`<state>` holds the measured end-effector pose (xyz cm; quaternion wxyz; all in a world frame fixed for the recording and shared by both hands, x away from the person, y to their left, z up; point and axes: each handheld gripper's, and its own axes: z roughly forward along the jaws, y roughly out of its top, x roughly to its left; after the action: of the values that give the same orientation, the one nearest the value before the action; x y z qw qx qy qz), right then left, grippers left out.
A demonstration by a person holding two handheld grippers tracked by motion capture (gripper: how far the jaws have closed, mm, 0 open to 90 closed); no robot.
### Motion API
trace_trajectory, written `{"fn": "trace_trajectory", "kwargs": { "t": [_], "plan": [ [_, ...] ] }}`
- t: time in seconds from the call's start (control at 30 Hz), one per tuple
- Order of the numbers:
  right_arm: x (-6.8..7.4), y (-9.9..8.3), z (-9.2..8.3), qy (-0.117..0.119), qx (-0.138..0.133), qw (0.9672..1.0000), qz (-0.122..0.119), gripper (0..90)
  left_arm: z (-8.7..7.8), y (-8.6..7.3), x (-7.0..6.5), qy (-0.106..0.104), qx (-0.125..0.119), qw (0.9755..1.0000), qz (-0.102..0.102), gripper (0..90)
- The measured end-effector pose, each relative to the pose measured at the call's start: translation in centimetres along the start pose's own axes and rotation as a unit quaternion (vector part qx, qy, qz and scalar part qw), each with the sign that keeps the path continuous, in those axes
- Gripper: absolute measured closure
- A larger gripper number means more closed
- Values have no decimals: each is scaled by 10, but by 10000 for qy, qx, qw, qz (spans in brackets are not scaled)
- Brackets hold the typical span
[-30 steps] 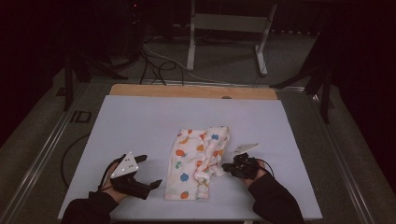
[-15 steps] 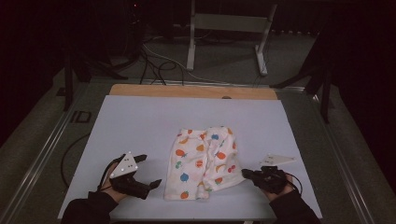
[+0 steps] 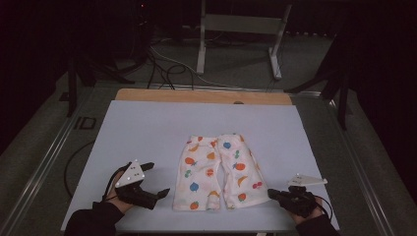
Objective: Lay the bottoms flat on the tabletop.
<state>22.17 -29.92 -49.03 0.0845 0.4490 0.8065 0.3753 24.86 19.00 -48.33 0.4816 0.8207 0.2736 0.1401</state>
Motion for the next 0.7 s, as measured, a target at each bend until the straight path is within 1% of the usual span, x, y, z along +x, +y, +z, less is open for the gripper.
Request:
{"fn": "trace_trajectory", "kwargs": {
  "t": [0.1,0.13,0.17,0.2,0.23,0.27,0.3,0.33,0.37,0.43,0.47,0.5,0.57,0.6,0.67,0.7],
  "plan": [
    [-1,-5,-2,-10,40,10000,51,882,1,0,0,7,8,10000,-10,6],
    [-2,-6,-2,-36,10,10000,44,834,1,0,0,0,13,10000,-11,6],
    [-2,-5,-3,-32,-16,10000,68,711,1,0,0,-6,19,10000,-4,6],
    [-2,-4,-3,-23,-109,9999,66,600,1,0,0,-3,23,10000,1,6],
    [-1,-3,-3,-70,-190,9998,4,531,1,0,0,-2,17,10000,-19,6],
    [-1,-1,-2,-104,-262,9996,-59,485,1,0,0,-1,12,10000,-24,6],
    [1,2,-2,-49,-340,9994,-81,475,2,0,0,-2,18,10000,-21,6],
    [4,5,-2,57,-430,9990,-144,476,2,0,0,-4,24,10000,-16,6],
    [6,8,-1,104,-474,9987,-175,497,2,0,0,-9,17,10000,-18,6],
    [15,15,4,331,-599,9972,-300,547,2,0,1,-12,22,10000,-33,6],
    [21,18,7,449,-644,9961,-407,570,2,0,0,-12,22,10000,-23,6],
    [29,23,13,596,-673,9943,-578,587,2,0,0,-13,39,10000,-6,6],
    [44,29,22,864,-657,9903,-873,675,3,0,0,-14,23,10000,-20,6],
    [49,31,25,961,-638,9886,-973,680,2,0,0,-22,20,10000,-25,6],
    [61,34,36,1251,-474,9838,-1195,706,2,0,0,-23,22,10000,0,6],
    [67,33,42,1298,-377,9819,-1329,706,2,0,0,-35,22,10000,4,6]
  ]
}}
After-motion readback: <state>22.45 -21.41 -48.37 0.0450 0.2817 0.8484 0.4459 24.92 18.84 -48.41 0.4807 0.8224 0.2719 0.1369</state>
